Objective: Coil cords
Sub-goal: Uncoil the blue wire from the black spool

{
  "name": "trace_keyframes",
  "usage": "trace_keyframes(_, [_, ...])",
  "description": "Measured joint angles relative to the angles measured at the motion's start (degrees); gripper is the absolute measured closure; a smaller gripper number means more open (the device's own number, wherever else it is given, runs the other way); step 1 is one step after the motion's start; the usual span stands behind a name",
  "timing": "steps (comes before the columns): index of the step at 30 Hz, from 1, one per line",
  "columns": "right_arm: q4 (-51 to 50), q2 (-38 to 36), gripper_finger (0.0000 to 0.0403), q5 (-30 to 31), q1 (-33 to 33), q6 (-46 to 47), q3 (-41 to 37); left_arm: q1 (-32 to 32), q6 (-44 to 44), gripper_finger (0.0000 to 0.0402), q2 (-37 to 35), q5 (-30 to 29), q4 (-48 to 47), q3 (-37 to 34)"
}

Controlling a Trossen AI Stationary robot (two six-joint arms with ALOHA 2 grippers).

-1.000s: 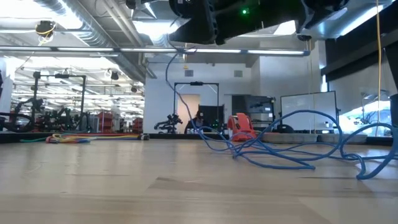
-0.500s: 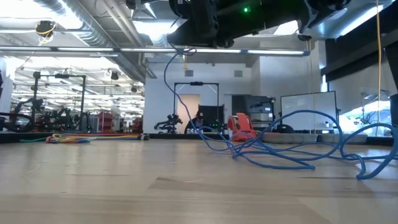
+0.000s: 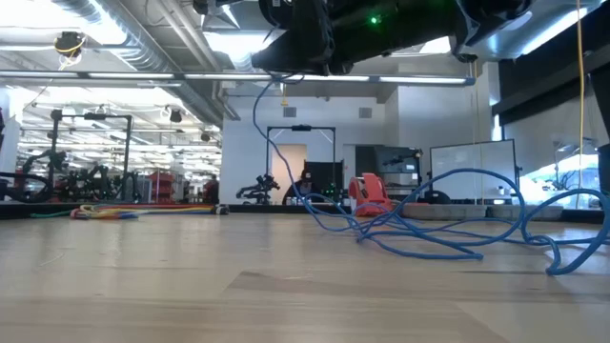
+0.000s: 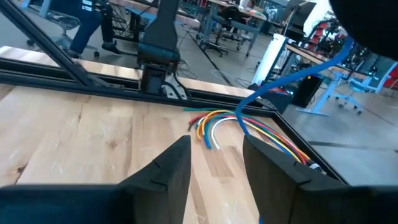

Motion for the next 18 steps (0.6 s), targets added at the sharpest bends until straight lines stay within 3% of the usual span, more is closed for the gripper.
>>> trace_keyframes(18, [-5.1,0.0,0.0253,-3.6,-3.3,3.0,0.0,0.0,-0.3,0.0396,0.0,0.0,0.0,0.0])
